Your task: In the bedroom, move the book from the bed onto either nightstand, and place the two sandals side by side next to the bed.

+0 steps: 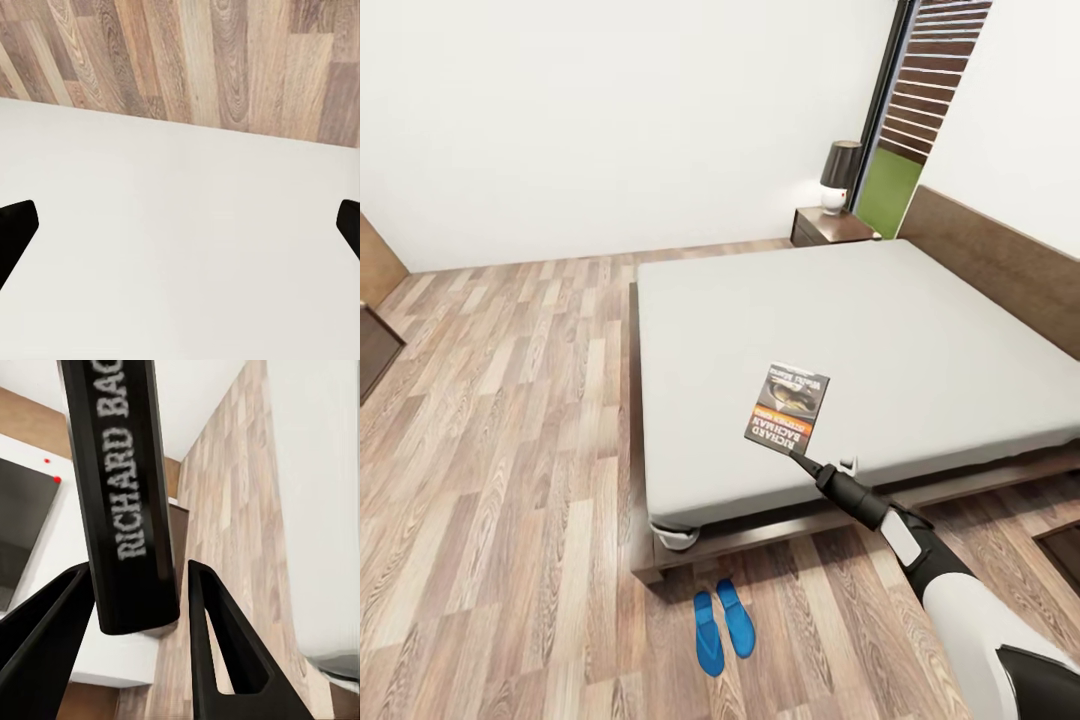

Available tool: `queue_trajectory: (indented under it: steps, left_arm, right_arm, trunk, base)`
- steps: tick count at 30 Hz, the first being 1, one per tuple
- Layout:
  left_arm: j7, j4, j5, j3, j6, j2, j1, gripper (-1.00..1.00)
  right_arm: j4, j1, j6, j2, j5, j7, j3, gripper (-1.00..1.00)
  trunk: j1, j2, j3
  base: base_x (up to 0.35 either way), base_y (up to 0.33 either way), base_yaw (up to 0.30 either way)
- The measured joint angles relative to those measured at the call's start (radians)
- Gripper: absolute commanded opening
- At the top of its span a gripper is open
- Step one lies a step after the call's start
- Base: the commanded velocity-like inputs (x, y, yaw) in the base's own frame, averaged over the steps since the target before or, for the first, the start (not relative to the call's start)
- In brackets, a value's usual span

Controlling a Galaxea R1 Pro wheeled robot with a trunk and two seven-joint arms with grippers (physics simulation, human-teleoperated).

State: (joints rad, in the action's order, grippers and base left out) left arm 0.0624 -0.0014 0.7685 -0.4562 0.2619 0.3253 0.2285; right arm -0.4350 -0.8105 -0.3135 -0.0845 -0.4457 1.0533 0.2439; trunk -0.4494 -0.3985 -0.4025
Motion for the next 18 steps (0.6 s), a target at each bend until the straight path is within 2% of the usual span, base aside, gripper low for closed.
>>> queue_trajectory:
  steps: [5,18]
  left_arm:
    - [0.0,0.0,0.0,0.0,0.001,0.0,0.0,1.0]
    - [0.001,0.0,0.0,-0.002,0.008,-0.001,0.0,1.0]
  right_arm:
    - [0.004,0.021,-0.002,0.007,-0.002,0.002,-0.001,-1.0]
    - [0.008,0.067,-0.002,0.062,-0.001,0.005,-0.002,-1.0]
  trunk:
    - [0.0,0.0,0.007]
    - [0.0,0.0,0.019]
  base:
    - [0.0,0.0,0.0]
    - [0.0,0.0,0.0]
